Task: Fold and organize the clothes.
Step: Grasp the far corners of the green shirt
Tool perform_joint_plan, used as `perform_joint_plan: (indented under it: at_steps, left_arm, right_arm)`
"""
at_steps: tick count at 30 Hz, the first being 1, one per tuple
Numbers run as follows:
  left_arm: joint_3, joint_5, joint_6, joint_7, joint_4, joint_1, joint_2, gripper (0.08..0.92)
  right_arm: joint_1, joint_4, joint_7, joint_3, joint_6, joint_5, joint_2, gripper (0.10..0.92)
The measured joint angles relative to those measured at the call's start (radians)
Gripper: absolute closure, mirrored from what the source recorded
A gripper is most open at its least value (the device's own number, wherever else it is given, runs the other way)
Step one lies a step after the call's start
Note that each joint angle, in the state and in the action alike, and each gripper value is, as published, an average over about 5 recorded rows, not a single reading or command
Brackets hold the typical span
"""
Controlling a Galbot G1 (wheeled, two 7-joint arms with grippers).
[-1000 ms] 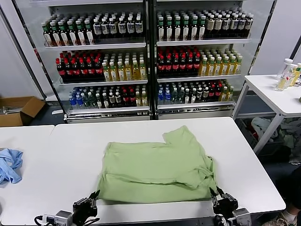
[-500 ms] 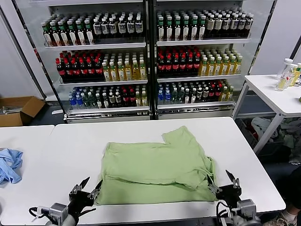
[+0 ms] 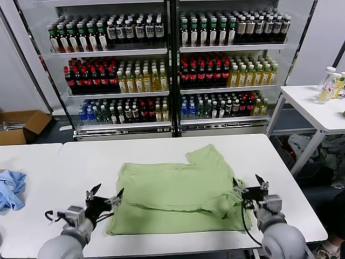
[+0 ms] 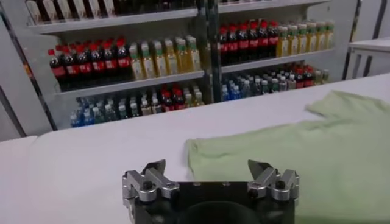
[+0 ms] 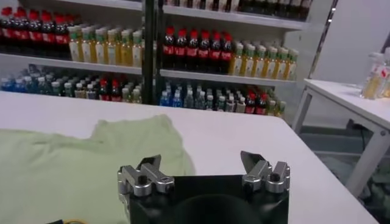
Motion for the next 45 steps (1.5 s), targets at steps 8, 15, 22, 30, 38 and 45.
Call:
perform_joint_plan:
  at_steps: [8, 15, 22, 30, 38, 45]
  left_arm:
    - [0.111, -0.058, 0.025, -0.02, 0.134, -0.185, -0.013, 0.177]
    - [0.195, -0.096, 0.042, -0.041, 0.245, -0.311, -0.042, 0.177]
    - [0.245, -0.12, 0.065, -0.059, 0.333, -0.405, -0.058, 0.177]
    - [0.283, -0.147, 0.085, -0.071, 0.406, -0.477, -0.072, 0.177]
    - [0.303, -0.161, 0.094, -0.079, 0.447, -0.515, -0.088, 0.287]
    - [0.312, -0.175, 0.109, -0.079, 0.467, -0.525, -0.097, 0.467]
  right_arm:
    - [0.208, -0.195, 0.006, -0.093, -0.03, 0.029, 0.054, 0.203]
    - [0.356, -0.359, -0.002, -0.164, -0.041, 0.033, 0.104, 0.203]
    - [0.476, -0.513, -0.019, -0.214, -0.048, 0.022, 0.161, 0.202]
    - [0.565, -0.661, -0.038, -0.246, -0.052, 0.021, 0.219, 0.203]
    - [0.599, -0.754, -0.049, -0.252, -0.052, 0.027, 0.255, 0.239]
    - [0.606, -0.783, -0.056, -0.26, -0.051, 0.031, 0.264, 0.432]
